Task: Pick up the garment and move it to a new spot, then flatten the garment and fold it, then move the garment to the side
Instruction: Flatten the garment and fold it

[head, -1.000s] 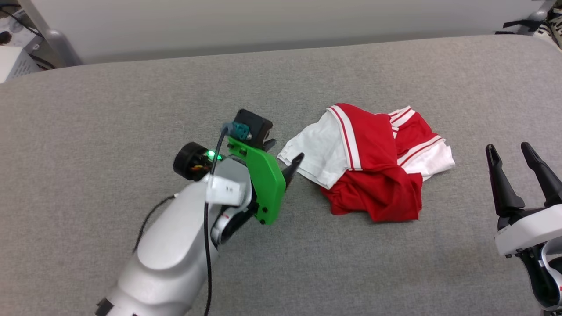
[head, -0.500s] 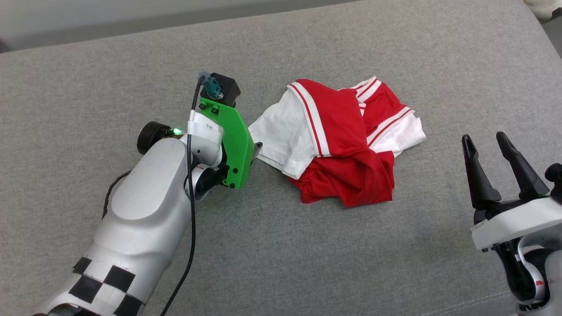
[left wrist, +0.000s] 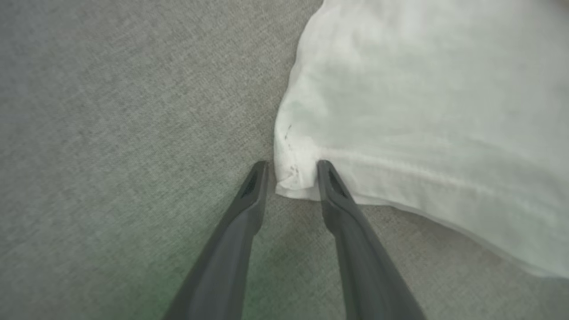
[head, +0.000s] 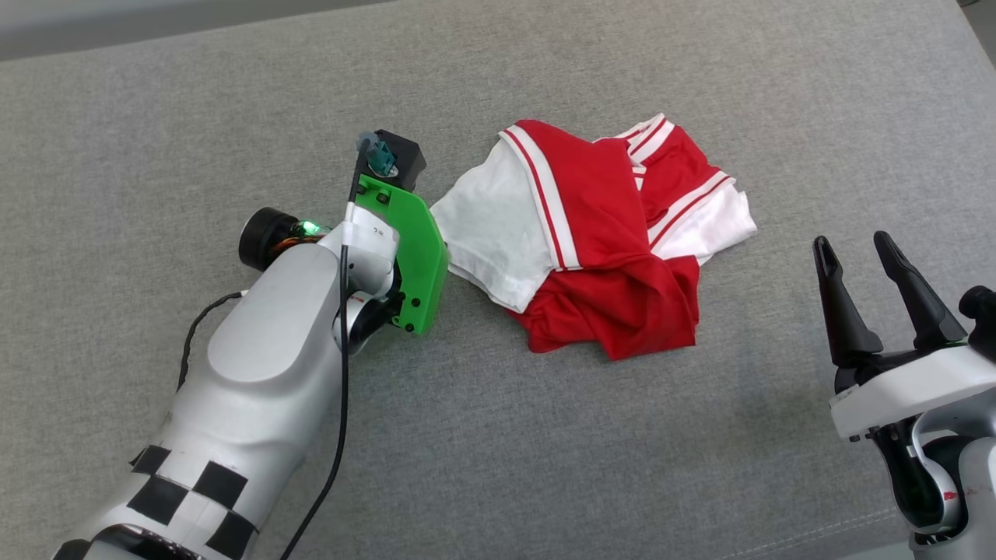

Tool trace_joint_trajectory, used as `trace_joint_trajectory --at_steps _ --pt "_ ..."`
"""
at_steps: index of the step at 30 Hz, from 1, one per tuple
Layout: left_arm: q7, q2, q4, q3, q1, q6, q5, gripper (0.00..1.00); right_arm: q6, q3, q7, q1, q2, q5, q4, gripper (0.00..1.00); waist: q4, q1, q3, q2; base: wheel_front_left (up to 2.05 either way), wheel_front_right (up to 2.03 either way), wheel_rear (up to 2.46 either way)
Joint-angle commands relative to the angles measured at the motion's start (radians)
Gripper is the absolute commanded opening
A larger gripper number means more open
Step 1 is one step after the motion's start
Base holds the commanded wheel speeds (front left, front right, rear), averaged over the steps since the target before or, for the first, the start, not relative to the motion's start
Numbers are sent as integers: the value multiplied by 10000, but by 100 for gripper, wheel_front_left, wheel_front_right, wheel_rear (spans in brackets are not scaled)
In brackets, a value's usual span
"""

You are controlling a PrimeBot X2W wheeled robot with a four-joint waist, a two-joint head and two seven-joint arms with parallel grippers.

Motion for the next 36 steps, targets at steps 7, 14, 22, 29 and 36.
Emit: trace_joint_trajectory --at_steps 7,14,22,29,36 --pt "-941 -2 237 186 250 -130 -510 0 -7 -122 146 -139 -216 -51 86 100 460 0 -169 -1 0 0 0" --pt "-1830 580 -255 800 517 -136 -953 0 -7 -223 629 82 -357 -56 291 100 1056 0 -910 -1 0 0 0" --pt "-1930 1754 -1510 1425 1499 163 -1303 0 -7 -414 1203 492 -260 -178 433 100 1689 0 -1468 -1 0 0 0" --pt "-1799 2626 -2631 2073 2818 680 -1807 0 -7 -593 1542 678 -138 -269 424 100 2068 0 -1557 -1 0 0 0" --pt "-1710 2976 -2729 2170 3641 1011 -1887 0 -7 -670 1841 672 -48 -386 379 100 2272 0 -1410 -1 0 0 0"
